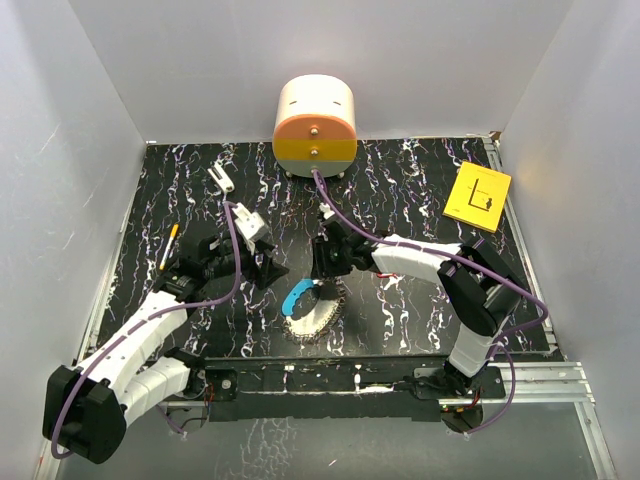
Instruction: Put the keys on the keyring
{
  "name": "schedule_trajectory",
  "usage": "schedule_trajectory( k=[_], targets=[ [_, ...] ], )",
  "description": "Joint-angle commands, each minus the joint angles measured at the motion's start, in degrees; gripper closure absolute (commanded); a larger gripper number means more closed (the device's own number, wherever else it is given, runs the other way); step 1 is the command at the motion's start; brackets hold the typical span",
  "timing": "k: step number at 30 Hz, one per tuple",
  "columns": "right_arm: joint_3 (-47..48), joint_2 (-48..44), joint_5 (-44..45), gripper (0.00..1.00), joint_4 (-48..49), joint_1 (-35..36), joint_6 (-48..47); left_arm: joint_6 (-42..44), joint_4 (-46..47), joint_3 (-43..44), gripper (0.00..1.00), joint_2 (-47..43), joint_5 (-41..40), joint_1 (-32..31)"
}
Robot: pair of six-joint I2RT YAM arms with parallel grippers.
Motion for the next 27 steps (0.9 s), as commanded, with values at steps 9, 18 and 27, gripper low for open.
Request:
schedule_trajectory(
  k=[9, 18, 27],
  targets=[
    [-1.3, -0.6, 1.9, 0.59, 1.7, -1.3, 1.7, -1.8, 3.6, -1.6, 0.27, -1.4, 0.3, 0.7],
    [-3.1, -3.1, 5.0, 0.59, 1.3, -1.6, 2.5, -2.4, 5.2, -2.8, 0.26, -1.2, 0.4, 0.9],
    [-1.5, -5.3, 7.6, 0.57, -0.3, -1.8, -0.9, -3.4, 6.8, -3.6, 0.25, -0.9, 0.8, 0.9]
  ],
)
